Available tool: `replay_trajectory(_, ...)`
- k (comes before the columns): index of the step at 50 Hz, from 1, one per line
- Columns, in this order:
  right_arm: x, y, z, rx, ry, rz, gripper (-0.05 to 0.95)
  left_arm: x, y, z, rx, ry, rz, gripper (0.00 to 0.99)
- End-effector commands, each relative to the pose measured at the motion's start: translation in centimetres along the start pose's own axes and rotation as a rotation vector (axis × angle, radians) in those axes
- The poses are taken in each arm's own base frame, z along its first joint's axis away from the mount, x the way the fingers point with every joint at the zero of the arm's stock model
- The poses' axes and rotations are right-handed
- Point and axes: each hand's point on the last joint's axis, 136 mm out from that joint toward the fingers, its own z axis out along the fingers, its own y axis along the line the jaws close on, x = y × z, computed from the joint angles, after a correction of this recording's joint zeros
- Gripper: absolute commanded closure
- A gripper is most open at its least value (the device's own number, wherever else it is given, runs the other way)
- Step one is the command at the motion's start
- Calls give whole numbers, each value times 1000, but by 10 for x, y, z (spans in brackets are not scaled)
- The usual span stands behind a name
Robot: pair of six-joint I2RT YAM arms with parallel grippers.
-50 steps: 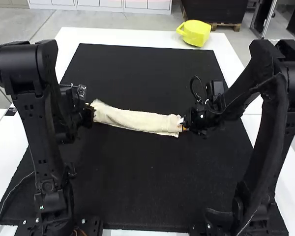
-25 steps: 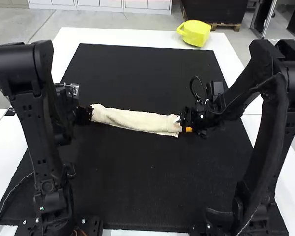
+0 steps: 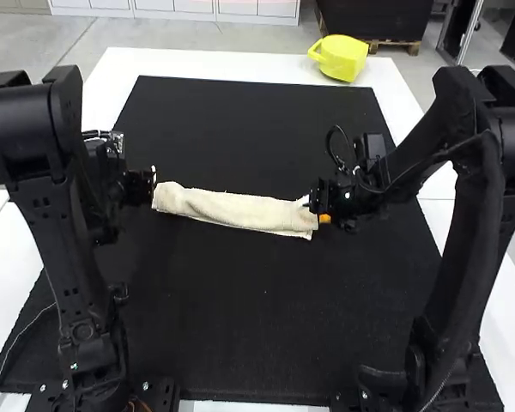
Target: Fold the towel.
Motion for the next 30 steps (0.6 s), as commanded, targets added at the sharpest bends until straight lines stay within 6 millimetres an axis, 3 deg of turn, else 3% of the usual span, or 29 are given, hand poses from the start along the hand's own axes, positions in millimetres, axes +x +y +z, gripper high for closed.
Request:
replay_trajectory(1, -6, 6, 6, -2, -4, -1, 21, -26, 10, 2, -23, -61, 0, 28)
replay_trajectory(27, 17, 0, 21, 24, 58, 6, 25, -47, 11, -2, -25, -76, -7, 28)
replay_trajectory(30, 22, 1, 24, 23, 71, 6, 82, -48, 11, -2, -24, -74, -16, 28)
